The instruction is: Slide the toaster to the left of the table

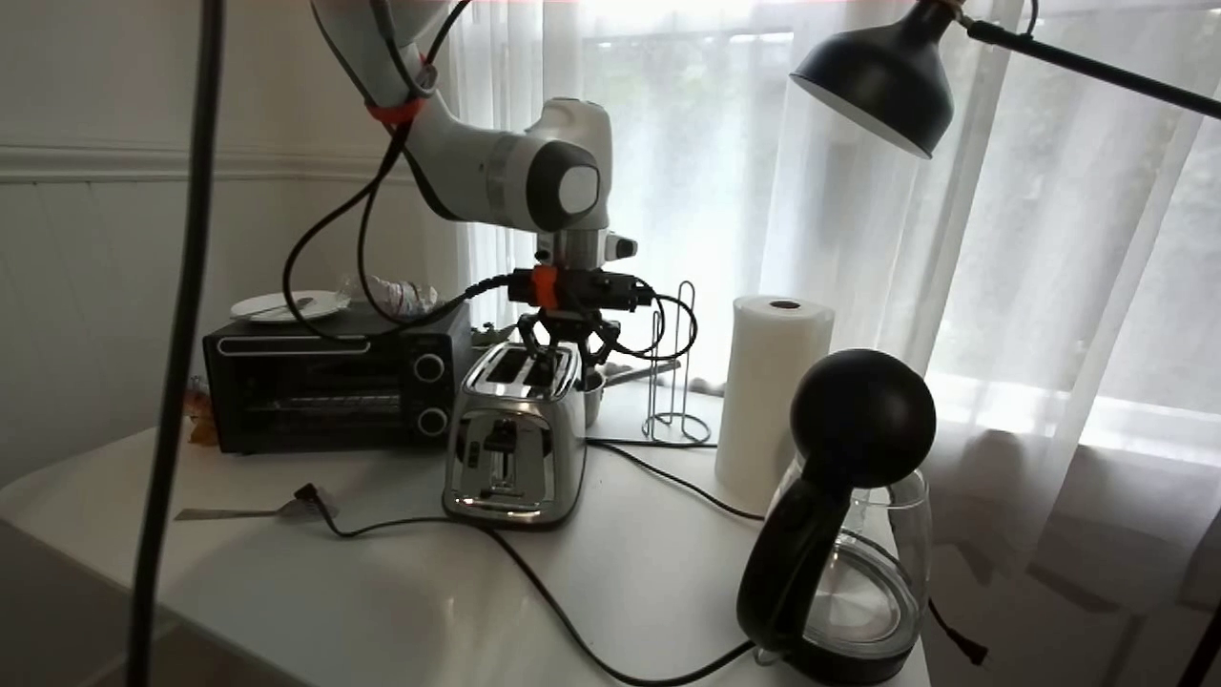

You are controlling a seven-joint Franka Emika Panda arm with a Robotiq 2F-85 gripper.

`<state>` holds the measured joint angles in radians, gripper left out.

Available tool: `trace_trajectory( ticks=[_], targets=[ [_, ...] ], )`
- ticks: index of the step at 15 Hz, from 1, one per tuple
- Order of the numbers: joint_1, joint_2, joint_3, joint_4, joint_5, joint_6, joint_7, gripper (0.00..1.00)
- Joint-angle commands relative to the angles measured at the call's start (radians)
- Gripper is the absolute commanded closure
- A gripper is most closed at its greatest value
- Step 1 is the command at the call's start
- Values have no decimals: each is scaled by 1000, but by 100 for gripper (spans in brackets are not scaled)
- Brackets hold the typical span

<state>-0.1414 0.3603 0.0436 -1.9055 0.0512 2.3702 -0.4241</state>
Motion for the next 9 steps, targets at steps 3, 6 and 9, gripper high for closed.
trace_trajectory(
  ticks=[3,6,9],
  targets=[
    [20,-13,-11,55,12,-35,106,84],
    [28,4,-17,80,5,-38,149,84],
    [41,19,-18,99,-10,-24,175,84]
  ],
)
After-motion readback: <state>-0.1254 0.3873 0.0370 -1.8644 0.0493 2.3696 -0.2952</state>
